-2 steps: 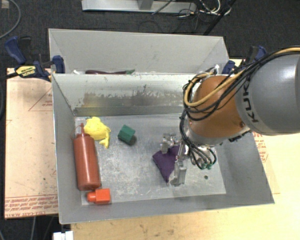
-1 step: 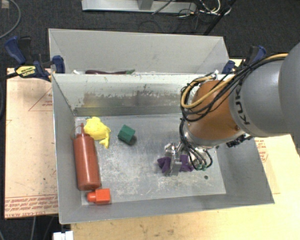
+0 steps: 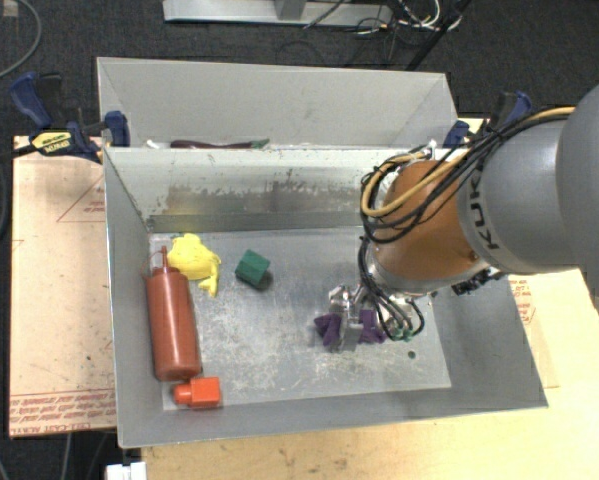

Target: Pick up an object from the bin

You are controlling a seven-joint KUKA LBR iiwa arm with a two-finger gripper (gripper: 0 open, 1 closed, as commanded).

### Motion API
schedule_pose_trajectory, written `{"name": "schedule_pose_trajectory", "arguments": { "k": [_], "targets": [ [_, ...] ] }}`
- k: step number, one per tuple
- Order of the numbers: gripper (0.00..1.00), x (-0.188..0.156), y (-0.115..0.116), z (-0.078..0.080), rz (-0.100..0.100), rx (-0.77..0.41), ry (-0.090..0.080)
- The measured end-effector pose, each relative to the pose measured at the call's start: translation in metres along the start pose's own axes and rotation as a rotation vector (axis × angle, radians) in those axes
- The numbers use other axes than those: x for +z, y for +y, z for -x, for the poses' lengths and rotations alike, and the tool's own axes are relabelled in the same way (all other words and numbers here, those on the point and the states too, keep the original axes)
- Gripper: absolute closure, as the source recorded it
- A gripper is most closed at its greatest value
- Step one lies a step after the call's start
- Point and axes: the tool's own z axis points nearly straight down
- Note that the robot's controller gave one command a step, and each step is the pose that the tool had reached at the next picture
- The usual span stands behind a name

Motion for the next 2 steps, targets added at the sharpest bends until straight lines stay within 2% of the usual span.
{"name": "schedule_pose_trajectory", "arguments": {
  "k": [1,2],
  "targets": [
    [1.0,-0.1022,-0.021,0.0013,0.001,-0.024,-0.002],
    [1.0,-0.1022,-0.021,0.0013,0.001,-0.024,-0.002]
  ]
}}
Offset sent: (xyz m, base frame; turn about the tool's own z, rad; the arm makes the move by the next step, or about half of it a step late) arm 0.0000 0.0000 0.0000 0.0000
